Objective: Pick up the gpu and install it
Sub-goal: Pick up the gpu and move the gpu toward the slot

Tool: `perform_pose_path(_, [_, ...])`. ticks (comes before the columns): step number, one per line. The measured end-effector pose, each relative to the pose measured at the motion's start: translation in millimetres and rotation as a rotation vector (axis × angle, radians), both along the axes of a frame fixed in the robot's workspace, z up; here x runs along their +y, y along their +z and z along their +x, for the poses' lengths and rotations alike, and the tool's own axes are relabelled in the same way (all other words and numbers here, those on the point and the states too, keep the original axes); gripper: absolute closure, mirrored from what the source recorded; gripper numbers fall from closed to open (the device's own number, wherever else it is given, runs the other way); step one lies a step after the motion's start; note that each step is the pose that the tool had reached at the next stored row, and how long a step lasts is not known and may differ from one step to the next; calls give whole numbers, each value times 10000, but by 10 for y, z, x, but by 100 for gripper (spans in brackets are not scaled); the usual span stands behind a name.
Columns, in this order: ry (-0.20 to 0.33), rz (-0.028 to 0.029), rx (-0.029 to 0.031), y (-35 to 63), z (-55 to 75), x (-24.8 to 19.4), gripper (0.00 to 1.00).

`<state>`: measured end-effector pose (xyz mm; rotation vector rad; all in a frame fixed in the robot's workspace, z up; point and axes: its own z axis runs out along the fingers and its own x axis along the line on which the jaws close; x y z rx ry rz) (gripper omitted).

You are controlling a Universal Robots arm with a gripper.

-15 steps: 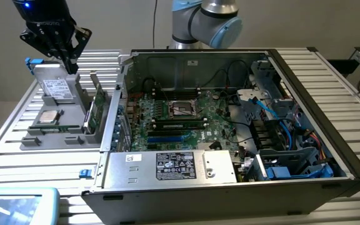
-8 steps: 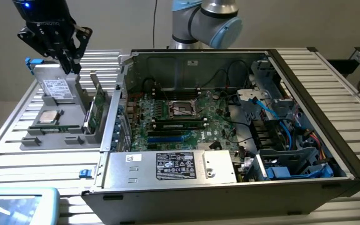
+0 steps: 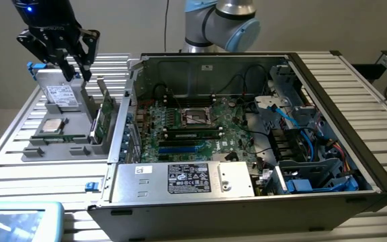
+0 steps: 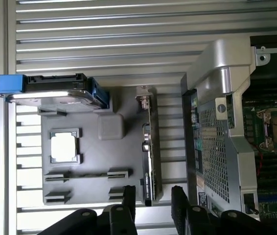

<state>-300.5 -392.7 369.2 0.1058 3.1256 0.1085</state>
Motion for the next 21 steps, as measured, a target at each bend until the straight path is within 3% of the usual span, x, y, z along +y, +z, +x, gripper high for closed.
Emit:
perform_pose_path(5, [35, 7, -33, -91, -18, 0, 56])
perform_pose_path(7, [43, 71, -40, -117, -22, 0, 56])
perform_pose_path(8, [50, 174, -38, -123, -23, -1, 56])
perform_pose_path(10, [55, 432, -41, -135, -23, -7, 56])
perform_pose_path(11, [55, 521, -40, -144, -23, -14, 56])
perform_pose_path(12, [55, 558, -43, -162, -22, -23, 56])
perform_pose_path(18, [55, 558, -40, -271, -23, -26, 56])
perform_pose_path(21, [56, 526, -40, -324, -24, -26, 56])
